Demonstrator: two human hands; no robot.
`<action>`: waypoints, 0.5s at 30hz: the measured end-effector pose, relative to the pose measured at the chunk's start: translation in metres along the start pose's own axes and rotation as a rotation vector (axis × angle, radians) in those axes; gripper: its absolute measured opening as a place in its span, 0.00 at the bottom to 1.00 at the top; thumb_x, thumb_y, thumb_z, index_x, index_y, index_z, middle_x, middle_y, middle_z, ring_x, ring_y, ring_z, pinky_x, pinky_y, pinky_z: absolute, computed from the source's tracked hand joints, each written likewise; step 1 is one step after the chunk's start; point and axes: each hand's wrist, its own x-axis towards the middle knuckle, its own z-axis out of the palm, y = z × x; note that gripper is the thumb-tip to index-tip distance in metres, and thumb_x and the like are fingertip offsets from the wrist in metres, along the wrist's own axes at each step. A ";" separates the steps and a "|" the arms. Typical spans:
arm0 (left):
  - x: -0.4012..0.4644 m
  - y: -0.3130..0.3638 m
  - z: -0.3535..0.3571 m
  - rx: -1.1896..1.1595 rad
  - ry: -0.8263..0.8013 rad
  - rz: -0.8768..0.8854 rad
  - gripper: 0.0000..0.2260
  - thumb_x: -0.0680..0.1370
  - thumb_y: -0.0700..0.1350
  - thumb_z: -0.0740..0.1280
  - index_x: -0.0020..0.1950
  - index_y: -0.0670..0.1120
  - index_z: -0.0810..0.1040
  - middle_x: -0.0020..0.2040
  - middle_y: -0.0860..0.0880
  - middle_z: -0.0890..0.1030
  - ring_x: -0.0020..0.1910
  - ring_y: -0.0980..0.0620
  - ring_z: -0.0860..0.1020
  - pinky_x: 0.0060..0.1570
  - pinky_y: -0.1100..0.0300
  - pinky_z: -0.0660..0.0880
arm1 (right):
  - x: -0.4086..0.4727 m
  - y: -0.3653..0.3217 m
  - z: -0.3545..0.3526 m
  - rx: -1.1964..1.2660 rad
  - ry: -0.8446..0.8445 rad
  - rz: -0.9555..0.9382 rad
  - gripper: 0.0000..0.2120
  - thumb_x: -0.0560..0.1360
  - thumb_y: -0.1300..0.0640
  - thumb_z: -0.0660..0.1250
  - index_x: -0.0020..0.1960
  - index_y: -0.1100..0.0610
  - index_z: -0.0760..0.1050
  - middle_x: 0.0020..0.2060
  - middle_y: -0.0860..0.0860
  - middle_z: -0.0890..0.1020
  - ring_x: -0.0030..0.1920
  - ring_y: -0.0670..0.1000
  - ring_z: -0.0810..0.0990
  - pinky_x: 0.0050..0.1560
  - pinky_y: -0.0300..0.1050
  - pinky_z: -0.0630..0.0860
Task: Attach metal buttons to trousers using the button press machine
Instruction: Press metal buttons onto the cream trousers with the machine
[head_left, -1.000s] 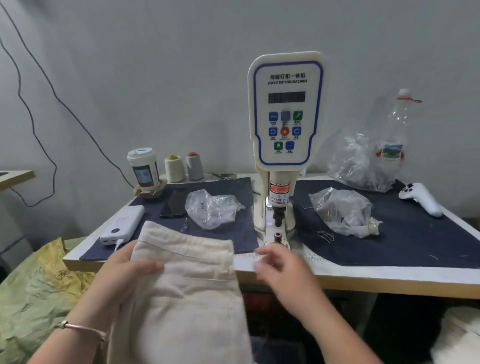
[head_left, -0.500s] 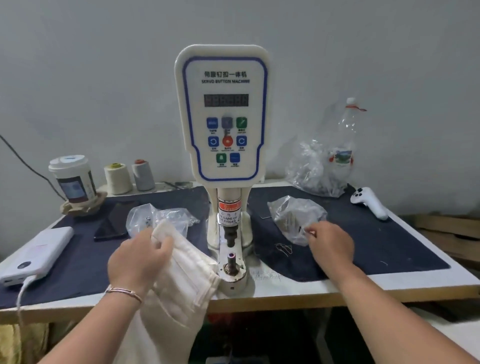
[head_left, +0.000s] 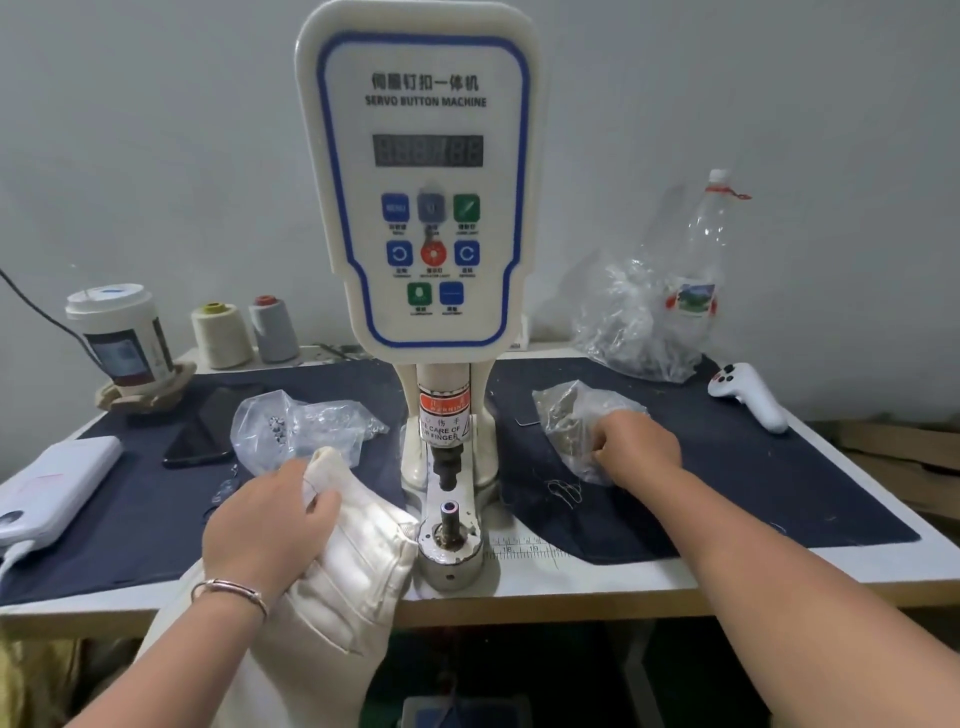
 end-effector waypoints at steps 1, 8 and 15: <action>0.000 0.000 0.000 -0.003 0.001 -0.004 0.09 0.76 0.51 0.59 0.38 0.51 0.65 0.32 0.53 0.74 0.34 0.49 0.73 0.29 0.58 0.62 | 0.000 -0.002 -0.004 -0.015 -0.062 0.029 0.15 0.77 0.55 0.65 0.64 0.52 0.76 0.63 0.52 0.77 0.63 0.56 0.76 0.52 0.43 0.72; -0.002 -0.001 0.000 -0.020 0.019 -0.018 0.10 0.76 0.50 0.60 0.36 0.50 0.65 0.31 0.53 0.73 0.34 0.50 0.71 0.29 0.58 0.60 | 0.011 -0.011 -0.013 -0.240 -0.309 0.083 0.22 0.82 0.50 0.59 0.73 0.55 0.65 0.73 0.53 0.67 0.72 0.55 0.66 0.70 0.45 0.65; -0.002 0.000 0.002 -0.043 0.033 -0.033 0.11 0.75 0.49 0.61 0.34 0.50 0.64 0.29 0.52 0.73 0.31 0.52 0.70 0.28 0.59 0.60 | 0.004 0.008 0.010 -0.124 0.133 -0.166 0.10 0.78 0.58 0.60 0.57 0.55 0.78 0.55 0.55 0.81 0.55 0.57 0.79 0.45 0.44 0.71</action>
